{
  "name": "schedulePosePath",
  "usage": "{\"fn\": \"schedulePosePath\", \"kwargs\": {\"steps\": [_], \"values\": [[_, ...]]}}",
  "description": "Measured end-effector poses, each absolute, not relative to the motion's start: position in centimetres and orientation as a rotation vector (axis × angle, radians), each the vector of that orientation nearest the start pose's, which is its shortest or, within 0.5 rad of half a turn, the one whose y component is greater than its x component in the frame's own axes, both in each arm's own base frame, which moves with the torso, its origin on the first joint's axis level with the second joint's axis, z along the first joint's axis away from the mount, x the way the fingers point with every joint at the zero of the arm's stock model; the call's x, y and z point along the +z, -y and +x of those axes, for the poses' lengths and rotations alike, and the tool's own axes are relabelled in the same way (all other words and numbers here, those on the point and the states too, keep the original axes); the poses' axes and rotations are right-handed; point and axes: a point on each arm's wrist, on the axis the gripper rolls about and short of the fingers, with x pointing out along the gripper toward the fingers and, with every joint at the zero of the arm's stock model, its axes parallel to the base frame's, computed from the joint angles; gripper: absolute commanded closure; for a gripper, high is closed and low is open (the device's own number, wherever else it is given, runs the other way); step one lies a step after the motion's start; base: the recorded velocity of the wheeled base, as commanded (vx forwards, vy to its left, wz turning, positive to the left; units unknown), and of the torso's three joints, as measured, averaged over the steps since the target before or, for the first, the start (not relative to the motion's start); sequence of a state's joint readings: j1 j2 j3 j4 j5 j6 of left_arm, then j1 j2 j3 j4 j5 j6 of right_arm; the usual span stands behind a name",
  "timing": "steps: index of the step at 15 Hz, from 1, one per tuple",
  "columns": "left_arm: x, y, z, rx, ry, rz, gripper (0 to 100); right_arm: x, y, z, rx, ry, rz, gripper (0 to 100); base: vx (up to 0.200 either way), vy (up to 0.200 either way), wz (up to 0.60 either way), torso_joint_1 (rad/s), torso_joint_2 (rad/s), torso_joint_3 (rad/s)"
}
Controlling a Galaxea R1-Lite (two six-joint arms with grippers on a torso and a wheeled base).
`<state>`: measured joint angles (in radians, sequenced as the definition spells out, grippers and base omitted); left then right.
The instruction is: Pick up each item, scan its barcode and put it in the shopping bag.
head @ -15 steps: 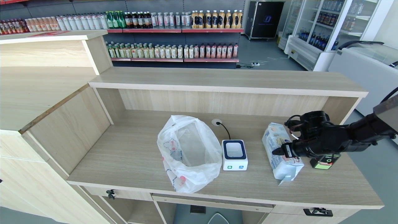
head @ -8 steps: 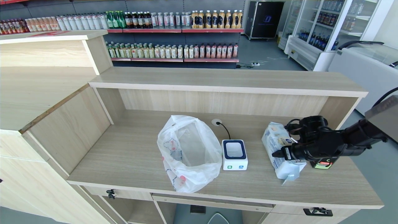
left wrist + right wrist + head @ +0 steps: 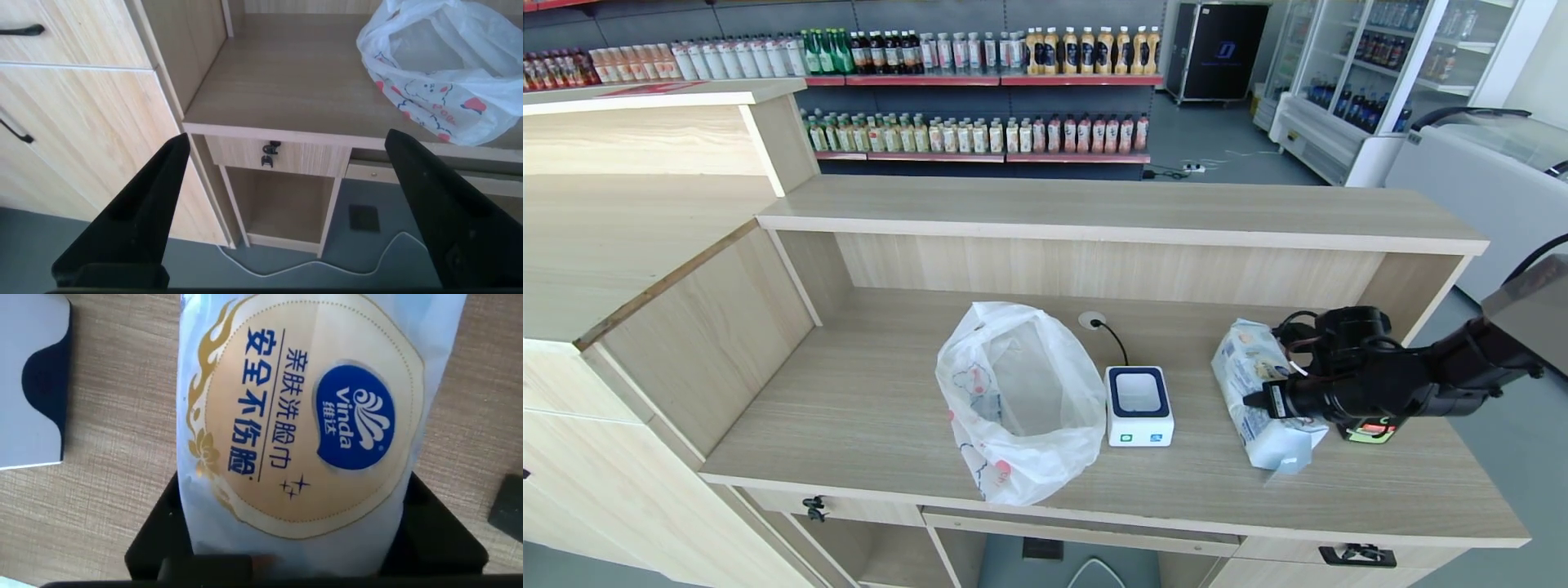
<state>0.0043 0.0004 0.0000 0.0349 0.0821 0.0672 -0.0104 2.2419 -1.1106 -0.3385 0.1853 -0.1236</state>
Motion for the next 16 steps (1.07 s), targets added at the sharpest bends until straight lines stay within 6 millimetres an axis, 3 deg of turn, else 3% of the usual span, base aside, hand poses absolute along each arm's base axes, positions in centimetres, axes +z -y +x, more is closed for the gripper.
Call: {"fn": "schedulePosePath", "kwargs": {"steps": [3, 5, 7, 9, 12, 16], "values": [[7.2, -0.2, -2.3, 0.086, -0.039, 0.069, 0, 4.9, -0.1, 39.6, 0.238, -0.757, -0.042, 100, 0.000, 0.000, 0.00, 0.000, 0.00, 0.000], [7.2, -0.2, -2.3, 0.086, -0.039, 0.069, 0, 7.5, -0.3, 38.6, 0.334, -0.689, -0.046, 100, 0.000, 0.000, 0.00, 0.000, 0.00, 0.000], [7.2, -0.2, -2.3, 0.086, -0.038, 0.069, 0, 11.4, -0.6, 36.7, 0.445, -0.592, -0.033, 100, 0.000, 0.000, 0.00, 0.000, 0.00, 0.000], [7.2, -0.2, -2.3, 0.086, -0.039, 0.069, 0, 15.6, -0.7, 33.6, 0.578, -0.506, -0.009, 100, 0.000, 0.000, 0.00, 0.000, 0.00, 0.000], [7.2, -0.2, -2.3, 0.086, -0.038, 0.069, 0, 21.3, -0.9, 27.2, 0.805, -0.396, 0.032, 100, 0.000, 0.000, 0.00, 0.000, 0.00, 0.000], [7.2, -0.2, -2.3, 0.085, -0.038, 0.069, 0, 26.5, -1.7, 18.1, 1.106, -0.240, 0.048, 100, 0.000, 0.000, 0.00, 0.000, 0.00, 0.000]]}}
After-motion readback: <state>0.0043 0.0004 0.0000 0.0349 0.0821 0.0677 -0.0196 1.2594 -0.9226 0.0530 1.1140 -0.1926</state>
